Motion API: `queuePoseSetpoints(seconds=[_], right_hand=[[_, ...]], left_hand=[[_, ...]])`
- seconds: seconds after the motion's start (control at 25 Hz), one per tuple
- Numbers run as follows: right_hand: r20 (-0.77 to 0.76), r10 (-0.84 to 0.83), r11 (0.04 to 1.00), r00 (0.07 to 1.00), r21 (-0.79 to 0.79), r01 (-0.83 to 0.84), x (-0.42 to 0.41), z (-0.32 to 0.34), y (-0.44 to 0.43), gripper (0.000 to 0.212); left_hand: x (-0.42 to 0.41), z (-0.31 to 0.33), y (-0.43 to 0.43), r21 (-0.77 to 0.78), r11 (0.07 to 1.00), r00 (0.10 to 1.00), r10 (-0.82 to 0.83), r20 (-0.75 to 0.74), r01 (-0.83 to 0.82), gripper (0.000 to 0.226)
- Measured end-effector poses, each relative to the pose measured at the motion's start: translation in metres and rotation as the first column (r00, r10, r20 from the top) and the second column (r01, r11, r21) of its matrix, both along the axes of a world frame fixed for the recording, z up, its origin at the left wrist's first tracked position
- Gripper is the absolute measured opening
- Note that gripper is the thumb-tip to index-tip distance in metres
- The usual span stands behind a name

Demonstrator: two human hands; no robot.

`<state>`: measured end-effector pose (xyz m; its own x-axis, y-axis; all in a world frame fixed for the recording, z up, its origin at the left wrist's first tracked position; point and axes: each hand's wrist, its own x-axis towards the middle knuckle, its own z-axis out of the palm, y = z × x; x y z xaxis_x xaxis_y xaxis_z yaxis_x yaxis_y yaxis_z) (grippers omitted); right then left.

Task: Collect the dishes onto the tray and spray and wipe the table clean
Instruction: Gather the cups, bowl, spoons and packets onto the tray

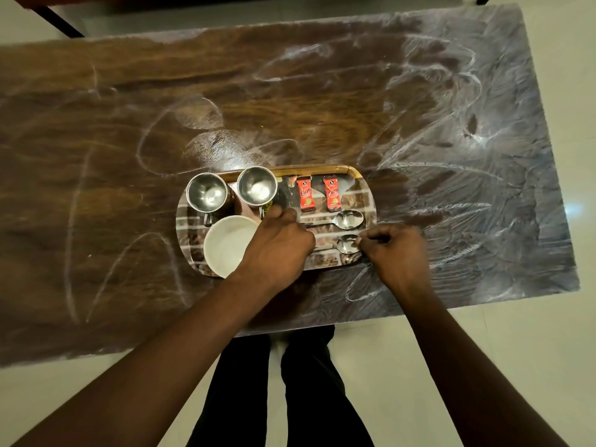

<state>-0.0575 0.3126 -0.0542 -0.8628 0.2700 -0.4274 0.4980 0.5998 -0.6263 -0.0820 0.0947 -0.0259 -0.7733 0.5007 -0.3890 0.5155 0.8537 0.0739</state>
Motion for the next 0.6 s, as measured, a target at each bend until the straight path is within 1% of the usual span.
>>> queuePoseSetpoints(seconds=[0.24, 0.36, 0.44, 0.48, 0.52, 0.6], right_hand=[[0.02, -0.008, 1.0, 1.0, -0.013, 0.009, 0.0, 0.002, -0.001, 0.008], [0.007, -0.024, 0.998, 1.0, -0.049, 0.024, 0.0, 0.008, -0.001, 0.008], [-0.029, -0.046, 0.997, 0.998, -0.069, 0.044, -0.001, 0.015, 0.0, 0.006], [-0.047, -0.05, 0.996, 0.998, -0.075, 0.047, -0.002, 0.017, 0.001, 0.005], [-0.059, -0.054, 0.996, 0.997, -0.081, 0.049, -0.005, 0.02, 0.001, 0.004], [-0.068, -0.06, 0.995, 0.996, -0.083, 0.054, -0.012, 0.021, 0.002, 0.015]], left_hand=[[0.004, -0.005, -0.001, -0.024, 0.999, 0.999, -0.039, 0.001, 0.039, 0.014], [0.006, -0.004, -0.004, 0.022, 0.999, 0.999, -0.032, -0.024, 0.033, 0.015], [0.008, 0.002, -0.012, 0.128, 0.991, 0.998, 0.043, -0.035, -0.038, 0.017], [0.009, 0.007, -0.019, 0.213, 0.973, 0.994, 0.099, -0.055, -0.085, 0.019], [0.01, 0.013, -0.03, 0.311, 0.941, 0.981, 0.17, -0.09, -0.134, 0.021], [0.014, 0.021, -0.058, 0.499, 0.825, 0.921, 0.371, -0.121, -0.267, 0.019]])
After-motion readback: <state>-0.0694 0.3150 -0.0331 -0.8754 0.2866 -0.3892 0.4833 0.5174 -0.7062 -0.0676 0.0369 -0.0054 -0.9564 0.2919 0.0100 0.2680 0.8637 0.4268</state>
